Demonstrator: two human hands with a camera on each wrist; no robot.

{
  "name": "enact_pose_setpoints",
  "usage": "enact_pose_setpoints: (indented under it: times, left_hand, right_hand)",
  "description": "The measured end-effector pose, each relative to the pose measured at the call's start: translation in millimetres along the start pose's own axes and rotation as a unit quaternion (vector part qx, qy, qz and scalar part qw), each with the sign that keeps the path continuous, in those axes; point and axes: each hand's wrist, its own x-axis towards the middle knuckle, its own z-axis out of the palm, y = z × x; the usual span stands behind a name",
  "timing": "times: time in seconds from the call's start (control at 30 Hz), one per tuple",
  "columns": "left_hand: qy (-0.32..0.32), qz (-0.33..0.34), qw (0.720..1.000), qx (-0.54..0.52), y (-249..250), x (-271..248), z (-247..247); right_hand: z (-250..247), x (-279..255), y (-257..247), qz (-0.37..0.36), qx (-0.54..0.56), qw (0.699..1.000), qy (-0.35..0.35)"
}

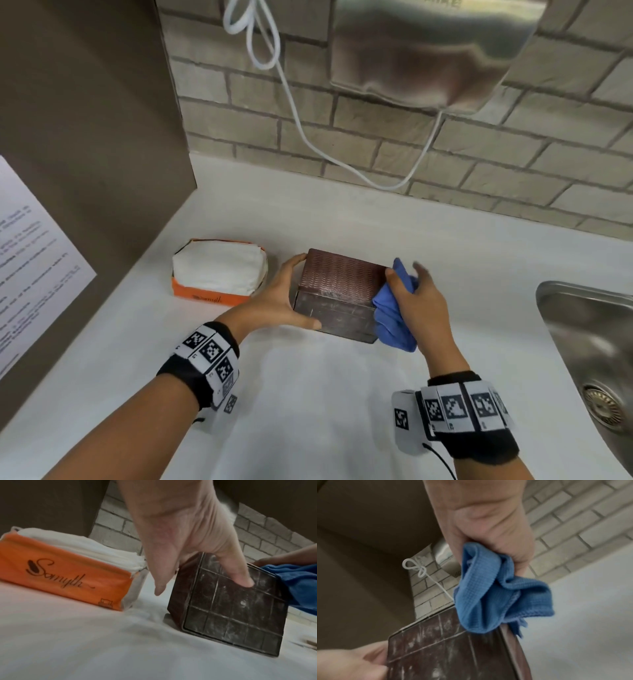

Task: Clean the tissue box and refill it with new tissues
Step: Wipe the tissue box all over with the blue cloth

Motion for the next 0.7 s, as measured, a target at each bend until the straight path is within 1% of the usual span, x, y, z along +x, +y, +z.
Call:
enact_pose_setpoints:
  times: [0.07, 0.1, 0.13, 0.2, 0.23, 0.27, 0.3, 0.33, 0.37, 0.43, 0.47, 0.5, 0.57, 0.63, 0.67, 0.7]
  left_hand:
    - [-0.013, -0.004, 1.000, -0.001, -3, 1, -2]
    - [-0.019, -0.012, 1.000, 0.011, -2, 1, -3]
    - [-0.024, -0.025, 0.999, 0.020, 1, 1, -5]
    - [-0.020, -0.028, 0.998, 0.052, 4, 3, -4]
    - [-0.014, -0.021, 0.998, 0.064, 5, 3, 0]
    - [-0.005, -0.015, 0.999, 0.052, 5, 4, 3]
    - [0.004, -0.006, 1.000, 0.014, 3, 4, 7]
    - [0.016, -0.001, 1.000, -0.021, 2, 4, 11]
    - [0.026, 0.004, 0.999, -0.037, 0, 5, 15]
    - [0.040, 0.020, 0.998, -0.035, 1, 8, 21]
    - [0.033, 0.011, 0.999, -0.016, 0, 10, 24]
    - [0.043, 0.011, 0.999, -0.009, 2, 10, 25]
    - [0.056, 0.038, 0.997, -0.029, -1, 10, 22]
    - [0.055, 0.064, 0.995, -0.044, -5, 10, 21]
    - [0.046, 0.065, 0.995, -0.059, -7, 10, 21]
    - [0.050, 0.051, 0.995, -0.064, -6, 9, 20]
  right_hand:
    - [-5, -4, -11, -0.075, -0.015, 0.996, 0.036]
    - [-6, -4, -17, -0.109, -0.022, 0.993, 0.031]
    - [-4, -4, -20, -0.134, -0.034, 0.990, 0.012]
    - [6, 2, -17, -0.150, -0.071, 0.985, -0.045]
    - [15, 5, -13, -0.154, -0.139, 0.976, -0.070]
    - [24, 7, -8, -0.154, -0.231, 0.957, -0.081]
    - [34, 7, -6, -0.157, -0.310, 0.935, -0.068]
    - [45, 3, -7, -0.164, -0.361, 0.917, -0.047]
    - [57, -4, -12, -0.184, -0.389, 0.902, -0.038]
    - [80, -23, -24, -0.248, -0.382, 0.889, -0.050]
    - [91, -30, -26, -0.280, -0.362, 0.887, -0.063]
    - [97, -34, -26, -0.310, -0.344, 0.884, -0.071]
    - [92, -27, -23, -0.336, -0.319, 0.883, -0.077]
    - [72, -11, -14, -0.317, -0.313, 0.893, -0.065]
    - [60, -1, -8, -0.292, -0.312, 0.902, -0.055]
    - [49, 8, -4, -0.253, -0.301, 0.918, -0.047]
